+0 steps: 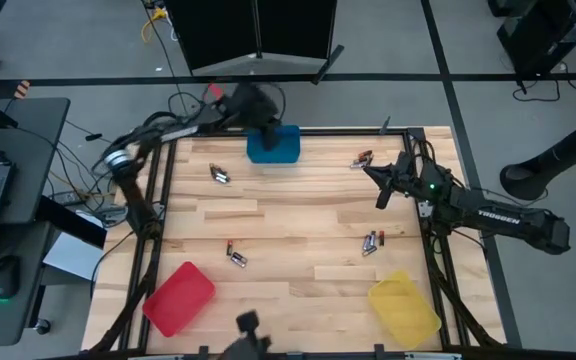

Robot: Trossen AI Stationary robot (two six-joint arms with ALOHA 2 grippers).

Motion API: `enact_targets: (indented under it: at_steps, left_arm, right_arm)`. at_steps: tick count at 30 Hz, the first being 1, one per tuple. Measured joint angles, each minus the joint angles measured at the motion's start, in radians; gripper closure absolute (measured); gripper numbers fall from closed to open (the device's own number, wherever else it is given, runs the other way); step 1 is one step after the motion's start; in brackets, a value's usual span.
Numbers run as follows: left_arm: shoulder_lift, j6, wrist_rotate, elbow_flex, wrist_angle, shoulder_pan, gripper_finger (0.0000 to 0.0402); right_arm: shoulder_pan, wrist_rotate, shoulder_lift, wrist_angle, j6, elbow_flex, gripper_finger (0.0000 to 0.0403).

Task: Sort batteries
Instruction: Put the silver battery into the yellow bin

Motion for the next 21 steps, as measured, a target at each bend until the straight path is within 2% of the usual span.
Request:
enact_targets:
  at_steps: [5,10,16,21]
  left_arm:
    - [-0.242,-0.083,0.005,-0.34,0.274,-0.086,0.0392]
    - [-0.431,-0.146,0.007,-0.582,0.477,-0.197,0.0392]
    - [-0.553,-0.208,-0.001,-0.782,0.699,-0.31,0.0392]
    - [-0.569,-0.216,-0.016,-0.865,0.811,-0.358,0.0392]
  right_arm:
    - [0.072,0.025,0.115,-0.186,0.073,0.158,0.0389]
    - [0.184,0.09,0.279,-0.417,0.207,0.361,0.0384]
    - [0.323,0.157,0.512,-0.758,0.407,0.609,0.0382]
    - [0.431,0.173,0.685,-0.967,0.582,0.763,0.0381]
